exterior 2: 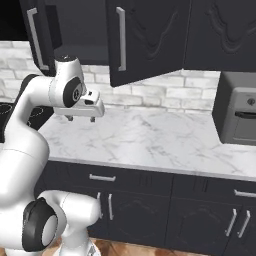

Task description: Close all open cabinet doors.

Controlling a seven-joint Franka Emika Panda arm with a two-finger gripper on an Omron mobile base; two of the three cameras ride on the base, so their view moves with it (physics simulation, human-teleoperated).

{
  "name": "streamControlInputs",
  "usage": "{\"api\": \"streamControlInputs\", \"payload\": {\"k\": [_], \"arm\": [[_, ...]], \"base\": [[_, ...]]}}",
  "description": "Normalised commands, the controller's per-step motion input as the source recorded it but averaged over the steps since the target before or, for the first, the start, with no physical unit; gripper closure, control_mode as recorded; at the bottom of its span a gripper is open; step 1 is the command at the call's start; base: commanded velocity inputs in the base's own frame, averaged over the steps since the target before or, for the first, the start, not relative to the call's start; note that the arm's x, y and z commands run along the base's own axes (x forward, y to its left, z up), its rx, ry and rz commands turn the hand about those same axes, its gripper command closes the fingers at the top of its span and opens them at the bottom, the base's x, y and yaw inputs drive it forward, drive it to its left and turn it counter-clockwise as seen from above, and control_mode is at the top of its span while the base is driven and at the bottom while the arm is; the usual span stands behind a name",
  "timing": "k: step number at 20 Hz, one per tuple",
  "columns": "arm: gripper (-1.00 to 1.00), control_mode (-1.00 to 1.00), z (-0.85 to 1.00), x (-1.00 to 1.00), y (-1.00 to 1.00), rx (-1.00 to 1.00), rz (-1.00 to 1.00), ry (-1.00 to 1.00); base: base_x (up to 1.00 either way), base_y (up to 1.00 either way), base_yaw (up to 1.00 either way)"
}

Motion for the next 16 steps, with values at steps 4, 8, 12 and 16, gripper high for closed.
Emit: {"api": "streamControlInputs", "payload": {"k": [4,8,12,16], "arm": [[-1.00,1.00,0.00,0.00,0.00,0.00,0.00,0.00],[-1.00,1.00,0.00,0.00,0.00,0.00,0.00,0.00],[-1.00,1.00,0.00,0.00,0.00,0.00,0.00,0.00],[-1.00,1.00,0.00,0.00,0.00,0.00,0.00,0.00]], "base": [[0.35,-0.05,0.04],[0.38,-0.03,0.06],[0.43,-0.05,0.04],[0.41,-0.09,0.03]]}}
